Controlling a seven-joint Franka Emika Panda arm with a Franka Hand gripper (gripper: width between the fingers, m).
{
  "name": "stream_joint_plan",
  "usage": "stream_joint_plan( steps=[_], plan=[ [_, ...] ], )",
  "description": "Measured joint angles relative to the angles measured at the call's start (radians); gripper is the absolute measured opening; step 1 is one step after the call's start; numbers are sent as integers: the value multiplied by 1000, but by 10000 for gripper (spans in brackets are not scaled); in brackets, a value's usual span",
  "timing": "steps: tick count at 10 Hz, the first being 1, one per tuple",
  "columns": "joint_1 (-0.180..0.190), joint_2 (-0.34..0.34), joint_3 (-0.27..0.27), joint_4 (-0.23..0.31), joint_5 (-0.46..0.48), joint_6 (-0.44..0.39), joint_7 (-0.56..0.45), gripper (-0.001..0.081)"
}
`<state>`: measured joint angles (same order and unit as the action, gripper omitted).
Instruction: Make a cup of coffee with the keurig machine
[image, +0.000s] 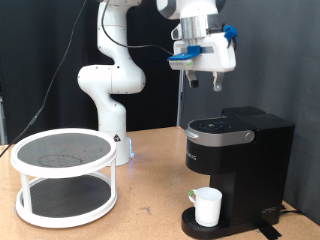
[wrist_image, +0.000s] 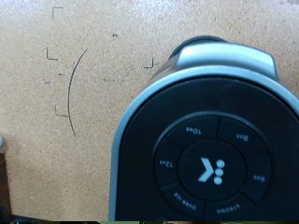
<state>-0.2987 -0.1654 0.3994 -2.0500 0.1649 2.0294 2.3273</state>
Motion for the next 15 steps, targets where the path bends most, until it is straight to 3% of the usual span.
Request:
stream_joint_plan(
  steps=[4,6,7,8,9,10,11,15],
  plan=[
    [9,41,17,-14,11,57,-40,734],
    [18,41,28,-34,17,61,-64,480],
    [21,41,35,-44,17,62,-67,480],
    [24,41,41,-56,17,63,-68,313],
    [24,41,46,-69,16,65,-68,313],
    [24,41,50,-83,14,72,-68,97],
    [24,41,53,-98,11,85,-65,24],
    [23,50,54,-136,7,119,-54,4]
  ],
)
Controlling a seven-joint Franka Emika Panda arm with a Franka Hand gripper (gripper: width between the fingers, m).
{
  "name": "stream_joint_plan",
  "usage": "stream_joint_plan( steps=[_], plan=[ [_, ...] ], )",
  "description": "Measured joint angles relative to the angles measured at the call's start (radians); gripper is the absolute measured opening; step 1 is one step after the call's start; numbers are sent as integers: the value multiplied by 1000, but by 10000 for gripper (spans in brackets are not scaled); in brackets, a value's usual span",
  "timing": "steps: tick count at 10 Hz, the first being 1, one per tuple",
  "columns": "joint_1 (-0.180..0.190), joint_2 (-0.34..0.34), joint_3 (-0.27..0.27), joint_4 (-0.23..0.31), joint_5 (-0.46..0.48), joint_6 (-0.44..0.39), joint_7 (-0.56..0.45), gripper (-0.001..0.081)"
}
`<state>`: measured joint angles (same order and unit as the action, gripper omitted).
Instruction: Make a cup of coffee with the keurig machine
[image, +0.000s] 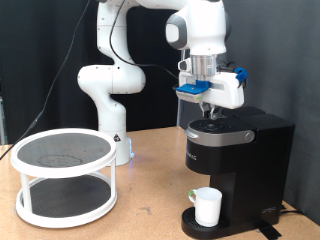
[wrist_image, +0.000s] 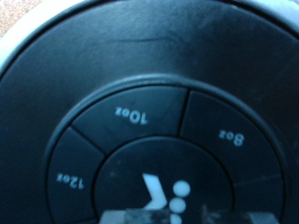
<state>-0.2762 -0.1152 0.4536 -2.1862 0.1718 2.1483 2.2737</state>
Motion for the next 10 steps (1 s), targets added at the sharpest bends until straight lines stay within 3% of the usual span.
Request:
stream_joint_plan(
  steps=[6,10],
  plan=[
    [-5,39,-2,5,7,24,13,0],
    [-13,67,-9,42,40,-34,15,0]
  ],
)
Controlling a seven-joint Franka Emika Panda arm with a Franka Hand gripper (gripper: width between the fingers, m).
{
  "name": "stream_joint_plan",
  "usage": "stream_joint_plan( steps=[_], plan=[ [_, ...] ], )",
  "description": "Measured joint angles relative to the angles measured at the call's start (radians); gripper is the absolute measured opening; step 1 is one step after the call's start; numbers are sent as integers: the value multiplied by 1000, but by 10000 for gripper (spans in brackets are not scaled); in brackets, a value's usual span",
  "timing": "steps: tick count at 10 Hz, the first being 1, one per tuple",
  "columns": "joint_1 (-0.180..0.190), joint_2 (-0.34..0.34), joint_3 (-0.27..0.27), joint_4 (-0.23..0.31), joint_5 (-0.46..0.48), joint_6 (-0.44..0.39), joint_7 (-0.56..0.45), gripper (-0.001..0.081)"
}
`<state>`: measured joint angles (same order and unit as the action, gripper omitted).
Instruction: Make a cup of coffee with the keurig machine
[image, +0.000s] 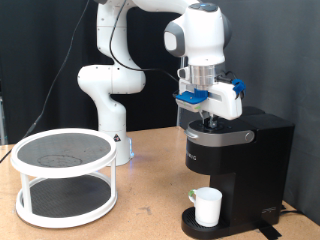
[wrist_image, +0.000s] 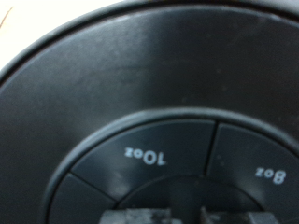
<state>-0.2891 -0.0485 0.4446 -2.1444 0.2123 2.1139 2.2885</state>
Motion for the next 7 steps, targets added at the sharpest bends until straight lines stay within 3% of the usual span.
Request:
stream_joint_plan(
  steps=[3,7],
  plan=[
    [-5,23,-2,32,7,-49,-1,0],
    [-7,72,-1,112,14,-225,-59,0]
  ],
)
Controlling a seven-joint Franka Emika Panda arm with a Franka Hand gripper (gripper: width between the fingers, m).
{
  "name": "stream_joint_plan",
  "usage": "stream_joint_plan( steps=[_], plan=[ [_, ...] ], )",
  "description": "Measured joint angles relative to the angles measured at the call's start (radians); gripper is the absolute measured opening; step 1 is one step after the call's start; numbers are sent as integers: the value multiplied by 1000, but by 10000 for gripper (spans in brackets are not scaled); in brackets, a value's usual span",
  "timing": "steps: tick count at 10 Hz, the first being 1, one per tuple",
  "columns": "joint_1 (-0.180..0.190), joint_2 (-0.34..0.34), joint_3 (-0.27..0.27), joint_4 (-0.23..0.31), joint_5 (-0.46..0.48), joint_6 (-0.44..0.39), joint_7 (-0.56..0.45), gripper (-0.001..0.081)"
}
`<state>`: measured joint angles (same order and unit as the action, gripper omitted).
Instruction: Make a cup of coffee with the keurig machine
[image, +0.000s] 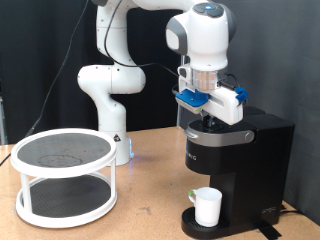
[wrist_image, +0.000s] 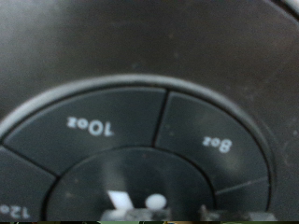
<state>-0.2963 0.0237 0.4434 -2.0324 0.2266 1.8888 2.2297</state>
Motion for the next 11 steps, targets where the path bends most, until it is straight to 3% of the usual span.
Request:
stream_joint_plan(
  steps=[5,9,11],
  plan=[
    [0,2,1,2,0,0,1,0],
    [-1,-32,0,-54,70,147,-69,0],
    [-2,-80,-10,-80,147,163,-151,0]
  ],
)
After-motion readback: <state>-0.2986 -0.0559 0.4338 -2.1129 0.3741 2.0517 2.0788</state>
